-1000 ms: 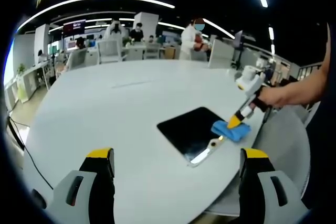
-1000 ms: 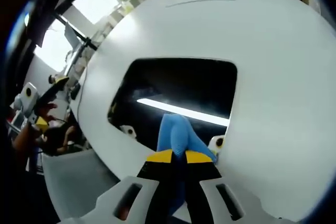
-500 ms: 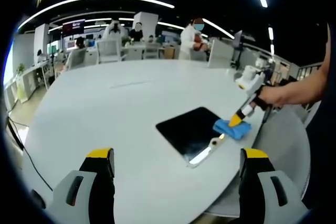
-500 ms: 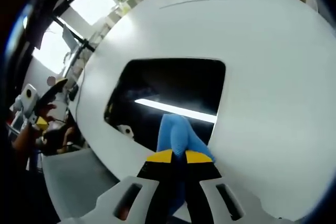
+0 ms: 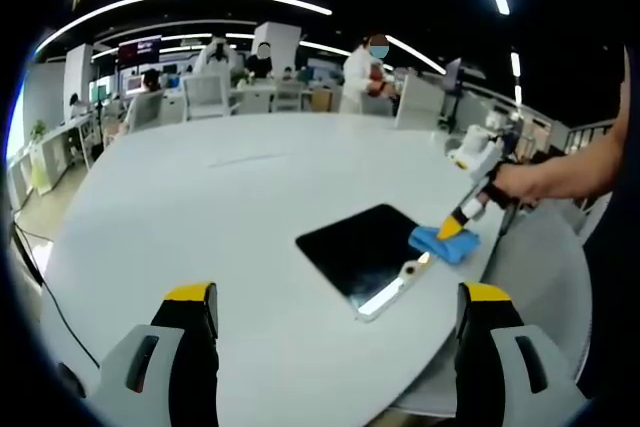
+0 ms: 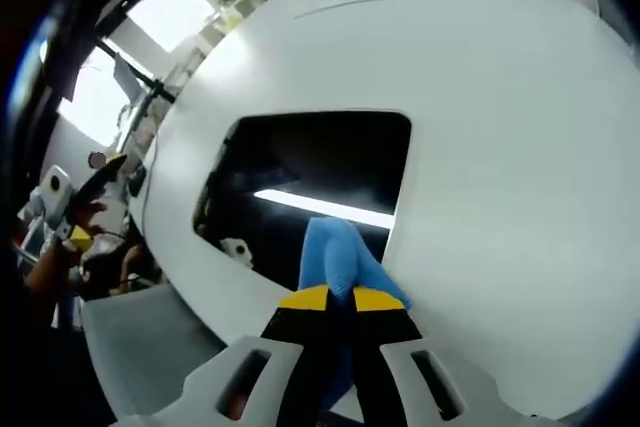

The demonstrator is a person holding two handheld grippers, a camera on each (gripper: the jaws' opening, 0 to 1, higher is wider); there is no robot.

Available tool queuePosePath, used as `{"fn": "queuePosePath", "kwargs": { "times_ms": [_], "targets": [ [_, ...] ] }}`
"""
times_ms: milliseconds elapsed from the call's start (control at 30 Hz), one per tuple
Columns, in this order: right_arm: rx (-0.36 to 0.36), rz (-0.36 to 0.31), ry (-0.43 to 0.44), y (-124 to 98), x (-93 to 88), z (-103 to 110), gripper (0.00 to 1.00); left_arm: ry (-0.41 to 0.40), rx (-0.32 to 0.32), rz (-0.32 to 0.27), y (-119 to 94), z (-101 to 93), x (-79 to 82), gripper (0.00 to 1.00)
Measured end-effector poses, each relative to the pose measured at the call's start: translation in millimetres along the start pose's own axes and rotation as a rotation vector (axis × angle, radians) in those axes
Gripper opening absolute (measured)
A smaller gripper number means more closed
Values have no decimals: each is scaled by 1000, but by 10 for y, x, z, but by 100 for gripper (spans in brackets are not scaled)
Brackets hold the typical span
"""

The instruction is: Wipe the mirror surface with the cleaning cloth until all visible marks leave the cleaned area.

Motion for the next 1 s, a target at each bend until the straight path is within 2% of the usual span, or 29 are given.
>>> {"fn": "queuePosePath", "kwargs": {
  "times_ms": [1000],
  "targets": [
    [-7, -8, 2, 58, 219, -66, 1, -5, -9, 16, 34, -17, -64, 100]
  ]
}}
Point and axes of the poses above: the point that each gripper's makers call its tool centre point, and the gripper's own axes: y roughly forward along the fingers, z roughly to its left, x roughly out of its top, the point moved 1 cm from there along -y, roughly backward along the fingers, and after that the axes turned 4 degrees about y, right-handed, at the moved point
